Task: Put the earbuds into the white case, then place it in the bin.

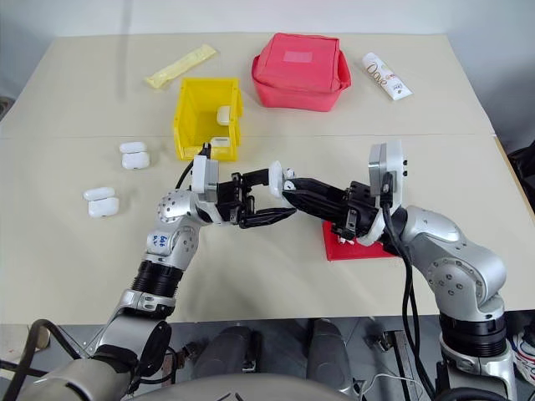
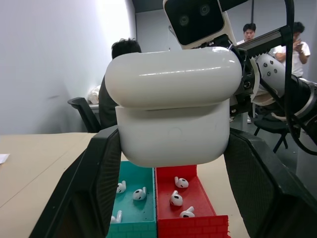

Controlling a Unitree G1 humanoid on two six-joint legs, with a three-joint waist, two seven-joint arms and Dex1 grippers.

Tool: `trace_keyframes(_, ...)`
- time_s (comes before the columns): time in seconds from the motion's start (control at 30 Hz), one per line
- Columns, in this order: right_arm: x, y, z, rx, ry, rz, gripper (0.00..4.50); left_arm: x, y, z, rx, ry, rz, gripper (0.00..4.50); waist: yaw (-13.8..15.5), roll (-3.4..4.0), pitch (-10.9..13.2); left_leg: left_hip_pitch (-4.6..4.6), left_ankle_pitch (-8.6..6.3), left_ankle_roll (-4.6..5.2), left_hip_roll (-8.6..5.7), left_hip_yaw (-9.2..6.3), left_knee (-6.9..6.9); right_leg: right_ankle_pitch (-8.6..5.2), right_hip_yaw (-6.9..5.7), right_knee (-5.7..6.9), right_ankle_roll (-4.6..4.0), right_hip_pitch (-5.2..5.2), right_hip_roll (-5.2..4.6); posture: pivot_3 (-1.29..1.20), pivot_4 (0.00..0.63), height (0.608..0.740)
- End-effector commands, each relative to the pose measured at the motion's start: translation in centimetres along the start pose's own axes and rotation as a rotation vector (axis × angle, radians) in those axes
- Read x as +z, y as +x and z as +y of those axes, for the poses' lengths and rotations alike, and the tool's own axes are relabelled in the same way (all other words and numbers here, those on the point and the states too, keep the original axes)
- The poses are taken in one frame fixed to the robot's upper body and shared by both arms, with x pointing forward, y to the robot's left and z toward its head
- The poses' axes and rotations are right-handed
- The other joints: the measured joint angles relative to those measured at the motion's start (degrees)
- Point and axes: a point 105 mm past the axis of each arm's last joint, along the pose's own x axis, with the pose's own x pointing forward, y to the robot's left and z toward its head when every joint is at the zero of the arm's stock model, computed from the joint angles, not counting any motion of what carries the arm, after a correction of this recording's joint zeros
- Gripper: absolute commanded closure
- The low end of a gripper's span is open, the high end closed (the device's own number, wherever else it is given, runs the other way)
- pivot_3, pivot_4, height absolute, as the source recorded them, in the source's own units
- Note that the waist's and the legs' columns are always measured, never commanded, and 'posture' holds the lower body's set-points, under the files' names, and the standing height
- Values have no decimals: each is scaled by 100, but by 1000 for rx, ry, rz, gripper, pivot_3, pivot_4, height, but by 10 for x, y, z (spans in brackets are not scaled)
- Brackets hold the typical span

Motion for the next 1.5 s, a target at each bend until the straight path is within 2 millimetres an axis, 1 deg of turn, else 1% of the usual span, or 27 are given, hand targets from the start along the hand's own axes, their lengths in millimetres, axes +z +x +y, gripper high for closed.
trace_keyframes(0.03,-20,-9,-10,-79,69,64,4009,33,8,6,-10,136,-97,1738,-1,0,0,0,0,0,0,0,0,0,0,-1,0,0,0,0,150,740)
trace_keyframes(0.2,-22,-8,-9,-73,62,82,4009,32,8,6,-12,140,-94,1738,-1,0,0,0,-1,-2,1,0,0,0,-1,-1,0,0,1,0,150,740)
trace_keyframes(0.4,-16,-6,-7,-60,21,86,4009,29,8,5,-15,141,-87,1738,-1,0,0,0,-1,-2,2,0,0,0,0,-3,0,0,0,0,150,740)
trace_keyframes(0.47,-15,-6,-7,-62,12,87,3261,28,8,5,-17,140,-81,1738,-1,0,0,0,-1,-2,2,1,0,0,0,-3,0,0,0,0,150,740)
trace_keyframes(0.63,-10,-5,-6,-64,-30,84,1679,25,7,4,-20,139,-71,1738,7,1,0,-3,-1,-3,2,-1,-1,1,0,-10,2,1,-2,0,150,740)
trace_keyframes(0.93,-2,-8,-6,-78,-73,89,1679,21,3,6,-22,133,-37,1738,5,0,1,-3,-2,-2,4,-1,-3,1,-5,-12,2,2,1,0,150,740)
trace_keyframes(1.1,-4,-27,-10,-159,-128,191,1679,15,-4,11,-22,134,70,1738,13,-1,1,-4,-2,-2,4,-2,-3,1,-8,-14,2,3,1,0,150,740)
trace_keyframes(1.2,-2,-42,-13,-226,-181,276,1679,10,-8,15,-39,158,178,1738,19,-1,2,-5,-2,-1,3,-1,-3,2,-8,-16,3,3,1,0,150,740)
trace_keyframes(1.33,3,-50,-14,-286,-264,372,1679,6,-9,19,-68,191,275,1738,24,-1,1,-4,-3,0,4,0,-4,2,-8,-18,3,4,2,0,150,740)
trace_keyframes(1.4,6,-53,-17,-328,-300,426,2054,5,-8,22,-82,212,311,1738,24,-2,2,-4,-3,0,5,-1,-4,2,-8,-21,4,5,2,0,150,740)
trace_keyframes(1.43,11,-51,-17,-338,-330,435,2241,4,-7,23,-94,227,333,1738,24,-5,4,-5,-3,-1,6,-1,-4,2,-8,-22,4,5,2,0,150,740)
trace_keyframes(1.5,23,-43,-18,-353,-391,441,2972,1,-6,25,-112,246,378,1738,24,-5,4,-7,-3,-1,6,-1,-4,4,-8,-23,6,3,0,0,150,740)
